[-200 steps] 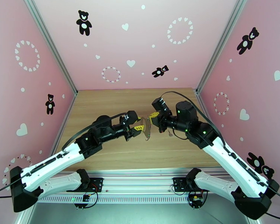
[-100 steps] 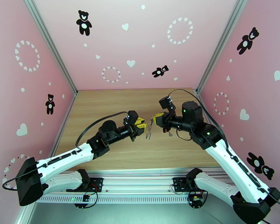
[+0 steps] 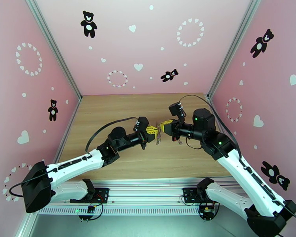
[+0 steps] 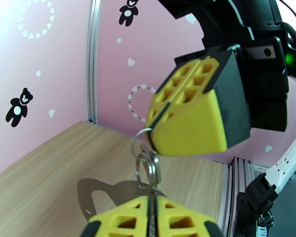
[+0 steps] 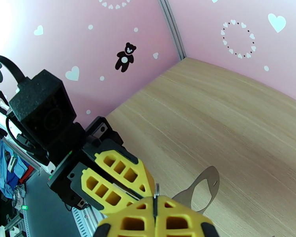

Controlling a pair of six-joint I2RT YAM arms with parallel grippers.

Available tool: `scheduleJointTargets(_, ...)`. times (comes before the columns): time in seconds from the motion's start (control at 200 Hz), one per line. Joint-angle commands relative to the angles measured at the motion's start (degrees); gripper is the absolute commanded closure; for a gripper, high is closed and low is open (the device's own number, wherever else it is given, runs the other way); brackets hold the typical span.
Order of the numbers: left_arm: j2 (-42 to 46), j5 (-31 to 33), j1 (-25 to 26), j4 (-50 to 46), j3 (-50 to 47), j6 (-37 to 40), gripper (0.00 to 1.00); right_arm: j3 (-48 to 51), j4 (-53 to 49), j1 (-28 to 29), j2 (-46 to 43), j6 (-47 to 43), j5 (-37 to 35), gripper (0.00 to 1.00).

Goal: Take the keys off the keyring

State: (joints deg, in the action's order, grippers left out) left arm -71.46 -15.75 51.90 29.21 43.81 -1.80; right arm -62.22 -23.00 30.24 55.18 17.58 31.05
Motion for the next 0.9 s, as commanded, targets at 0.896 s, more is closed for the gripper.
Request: scheduleJointTargets(0.896,-2.64,-2.23,0.35,-0.76,6.33,4.52,0.91,2.20,4.47,-0.24,-2.43,1.73,0.33,1.00)
